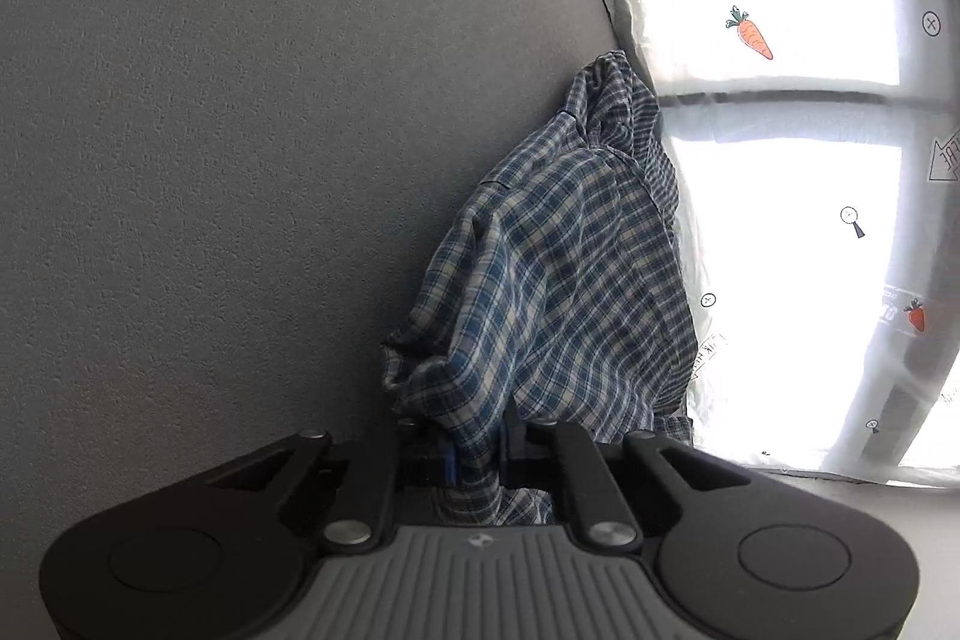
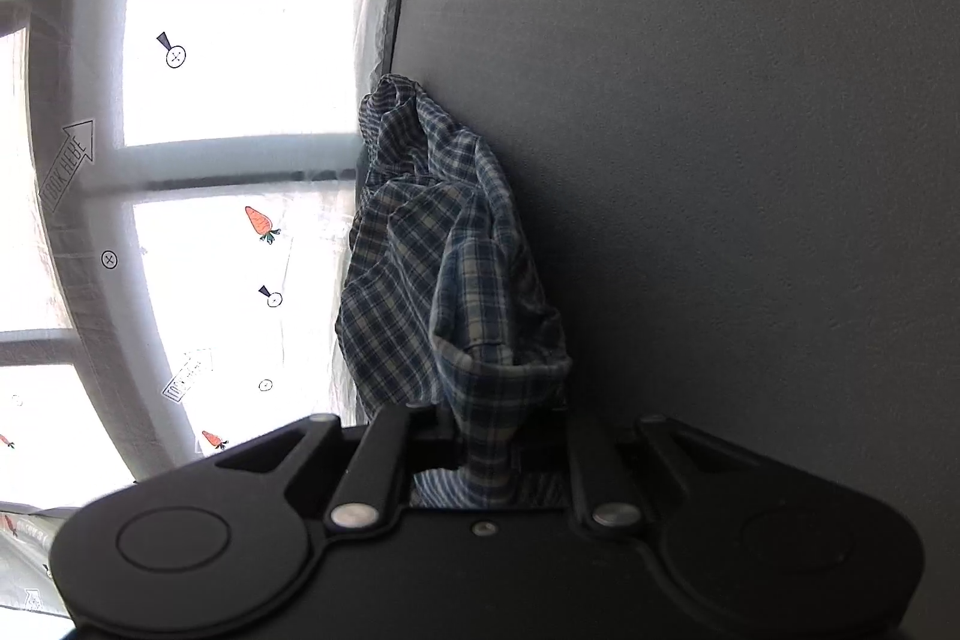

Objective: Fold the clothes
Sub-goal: 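Lift the folded end with both tools and fold it over again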

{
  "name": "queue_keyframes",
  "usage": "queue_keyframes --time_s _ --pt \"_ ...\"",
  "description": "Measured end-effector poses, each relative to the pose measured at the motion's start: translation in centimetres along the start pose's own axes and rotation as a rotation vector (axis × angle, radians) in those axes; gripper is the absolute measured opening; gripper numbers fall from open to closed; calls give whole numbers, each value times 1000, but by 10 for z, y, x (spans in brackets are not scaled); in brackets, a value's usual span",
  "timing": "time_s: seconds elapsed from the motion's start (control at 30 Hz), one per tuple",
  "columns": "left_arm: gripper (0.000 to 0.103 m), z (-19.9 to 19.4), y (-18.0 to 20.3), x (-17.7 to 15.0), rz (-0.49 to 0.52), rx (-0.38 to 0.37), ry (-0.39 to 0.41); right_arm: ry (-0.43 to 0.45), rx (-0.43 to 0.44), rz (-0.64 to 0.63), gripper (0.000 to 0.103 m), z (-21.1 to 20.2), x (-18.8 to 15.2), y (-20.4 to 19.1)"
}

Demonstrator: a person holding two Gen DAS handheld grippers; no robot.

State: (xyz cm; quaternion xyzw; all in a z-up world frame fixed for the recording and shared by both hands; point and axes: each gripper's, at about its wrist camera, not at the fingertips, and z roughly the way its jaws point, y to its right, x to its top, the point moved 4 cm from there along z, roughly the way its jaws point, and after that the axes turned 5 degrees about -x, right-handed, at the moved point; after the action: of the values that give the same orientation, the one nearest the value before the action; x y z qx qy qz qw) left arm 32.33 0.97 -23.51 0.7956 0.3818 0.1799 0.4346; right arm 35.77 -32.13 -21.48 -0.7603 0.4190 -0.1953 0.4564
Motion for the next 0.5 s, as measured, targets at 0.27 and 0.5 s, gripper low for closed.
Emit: queue_keyframes --time_s 0.27,0.5 --pt "12 -58 14 -63 12 -21 9 -70 -2 112 13 -82 -7 19" --pt "12 -88 -5 -110 -110 17 -9 -141 -42 228 13 -134 -22 44"
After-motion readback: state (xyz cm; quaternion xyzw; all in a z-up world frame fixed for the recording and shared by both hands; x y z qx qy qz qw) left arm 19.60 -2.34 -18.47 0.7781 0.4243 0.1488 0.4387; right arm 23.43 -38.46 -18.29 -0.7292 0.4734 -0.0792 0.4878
